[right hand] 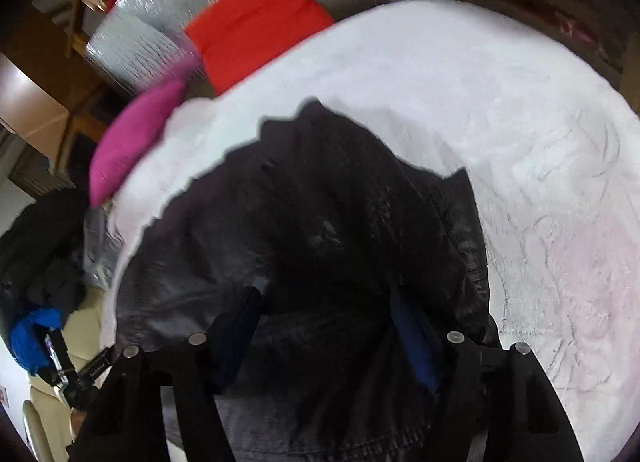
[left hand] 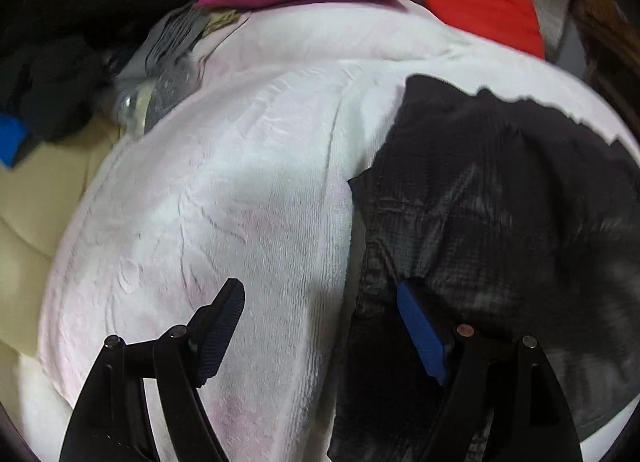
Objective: Fold large clothes
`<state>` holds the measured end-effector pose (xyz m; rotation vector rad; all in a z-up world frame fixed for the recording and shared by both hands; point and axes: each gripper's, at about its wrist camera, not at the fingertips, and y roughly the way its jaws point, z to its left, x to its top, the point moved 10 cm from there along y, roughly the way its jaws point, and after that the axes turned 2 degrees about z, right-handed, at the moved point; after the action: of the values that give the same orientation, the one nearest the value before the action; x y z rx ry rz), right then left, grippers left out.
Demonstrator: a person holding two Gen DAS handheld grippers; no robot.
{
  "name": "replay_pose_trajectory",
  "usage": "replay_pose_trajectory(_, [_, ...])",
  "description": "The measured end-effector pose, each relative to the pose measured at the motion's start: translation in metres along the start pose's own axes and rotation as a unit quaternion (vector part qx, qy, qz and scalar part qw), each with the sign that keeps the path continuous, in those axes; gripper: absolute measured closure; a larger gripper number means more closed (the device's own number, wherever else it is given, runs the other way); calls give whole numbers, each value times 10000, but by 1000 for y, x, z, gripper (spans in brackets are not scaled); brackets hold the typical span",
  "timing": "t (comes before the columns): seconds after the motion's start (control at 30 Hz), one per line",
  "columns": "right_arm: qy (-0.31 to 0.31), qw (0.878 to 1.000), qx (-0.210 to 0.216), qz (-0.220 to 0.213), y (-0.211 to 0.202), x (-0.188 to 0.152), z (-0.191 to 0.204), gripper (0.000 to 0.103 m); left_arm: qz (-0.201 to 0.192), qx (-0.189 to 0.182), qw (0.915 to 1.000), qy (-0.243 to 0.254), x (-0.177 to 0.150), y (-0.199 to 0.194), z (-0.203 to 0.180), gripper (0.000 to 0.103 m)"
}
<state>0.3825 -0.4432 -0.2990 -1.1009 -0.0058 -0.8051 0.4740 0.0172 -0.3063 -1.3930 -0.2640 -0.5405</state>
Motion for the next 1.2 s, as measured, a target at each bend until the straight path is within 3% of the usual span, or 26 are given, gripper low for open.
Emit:
replay_pose_trajectory(0.1, [-47, 9998, 32, -173, -8, 4, 7, 33, -153, 31, 9999, -58, 8, -14, 2, 24])
replay_pose_trajectory(0.2, [-128, 9980, 391, -488, -25, 12, 21, 33, -566, -228, 9979, -225, 22, -34, 0, 24])
replay_pose_trajectory(0.3, [-440, 9940, 590, -808, -37, 17, 41, 33, -935, -448, 9946, -88, 30, -56, -18, 24])
replay_pose_trajectory(0.4, [-473, 9956, 640, -492, -21, 11, 53, 33, -889, -606, 9940, 185, 30, -53, -46, 24])
replay_pose_trajectory(0.57, [-515, 9986, -88, -37, 12, 0, 41, 33, -274, -309, 9974, 587, 15, -17, -74, 23])
replay_pose_trajectory(0.7, [-327, 9991, 103, -229, 1, 7, 46, 33, -445, -256, 9972, 540, 22, -29, -79, 22])
replay_pose_trajectory(0.87, [-863, 9920, 736, -555, -11, 10, 101, 33, -911, -722, 9919, 511, 30, -61, -102, 22])
replay_pose_trajectory(0.9, [-988, 9905, 822, -496, -7, 7, 115, 35, -974, -793, 9905, 551, 31, -65, -110, 22])
replay_pose_trajectory(0.97, [-1060, 9895, 939, -297, 6, 4, 131, 52, -962, -832, 9896, 675, 29, -66, -123, 22])
replay_pose_trajectory(1.07, [-1012, 9920, 741, 127, 40, -5, 130, 56, -716, -638, 9901, 1025, 21, -49, -139, 22])
replay_pose_trajectory(1.13, [-903, 9939, 498, 387, 63, -10, 119, 65, -630, -615, 9903, 1078, 16, -42, -144, 22])
replay_pose_trajectory(1.2, [-868, 9939, 556, 381, 58, -7, 118, 65, -598, -686, 9904, 1043, 16, -43, -142, 22])
